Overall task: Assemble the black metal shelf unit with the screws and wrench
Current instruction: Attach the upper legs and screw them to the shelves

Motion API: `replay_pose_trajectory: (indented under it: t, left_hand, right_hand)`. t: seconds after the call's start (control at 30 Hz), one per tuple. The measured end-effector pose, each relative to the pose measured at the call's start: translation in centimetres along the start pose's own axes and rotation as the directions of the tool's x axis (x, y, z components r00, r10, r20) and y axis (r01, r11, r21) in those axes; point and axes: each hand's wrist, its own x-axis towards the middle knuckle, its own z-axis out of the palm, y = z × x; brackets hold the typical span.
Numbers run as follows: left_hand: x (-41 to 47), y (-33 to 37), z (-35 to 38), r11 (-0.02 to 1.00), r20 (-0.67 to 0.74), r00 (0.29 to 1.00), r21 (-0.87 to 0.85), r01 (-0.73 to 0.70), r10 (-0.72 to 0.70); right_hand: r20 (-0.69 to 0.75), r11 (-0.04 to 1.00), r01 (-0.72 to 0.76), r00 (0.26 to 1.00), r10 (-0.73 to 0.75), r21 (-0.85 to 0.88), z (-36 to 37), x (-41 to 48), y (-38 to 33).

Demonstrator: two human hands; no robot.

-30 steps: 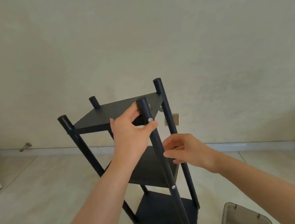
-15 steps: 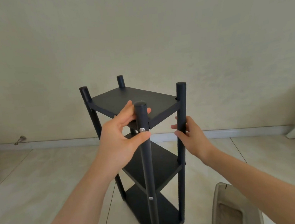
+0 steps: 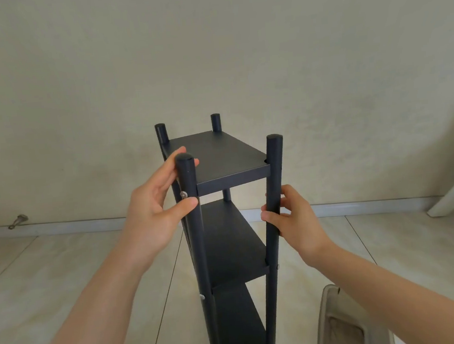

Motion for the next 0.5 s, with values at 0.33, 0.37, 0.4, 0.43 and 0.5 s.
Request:
replay_pose_trajectory:
  t: [0.33, 0.37, 0.4, 0.43, 0.5]
  left_hand:
    - [0.2, -0.7, 1.4, 1.0, -0.085, 0.996, 0.022, 0.001, 0.0]
    - [0.2, -0.8, 1.6, 1.0, -0.1, 0.995, 0.03, 0.002, 0.001]
    - [0.1, -0.8, 1.7, 0.999, -0.112, 0.994, 0.042, 0.002, 0.003]
    - [0.0, -0.9, 1.8, 0.998, -0.12, 0.993, 0.06, 0.004, 0.003]
    - [-0.3, -1.2, 2.1, 0.995, -0.131, 0.991, 0.103, 0.011, 0.002]
  right_hand:
    - [0.038, 0.999, 0.033, 0.999, -0.033, 0.003, -2.3, -1.8, 0.0]
    - [0.048, 1.0, 0.03, 0.998, -0.03, 0.01, -2.4, -2.0, 0.0]
    - [0.055, 0.999, 0.028, 0.998, -0.028, 0.016, -2.5, -2.2, 0.0]
    - [0.058, 1.0, 0.025, 0.998, -0.026, 0.017, -2.5, -2.4, 0.0]
    - [0.061, 1.0, 0.022, 0.998, -0.023, 0.013, -2.5, -2.7, 0.2]
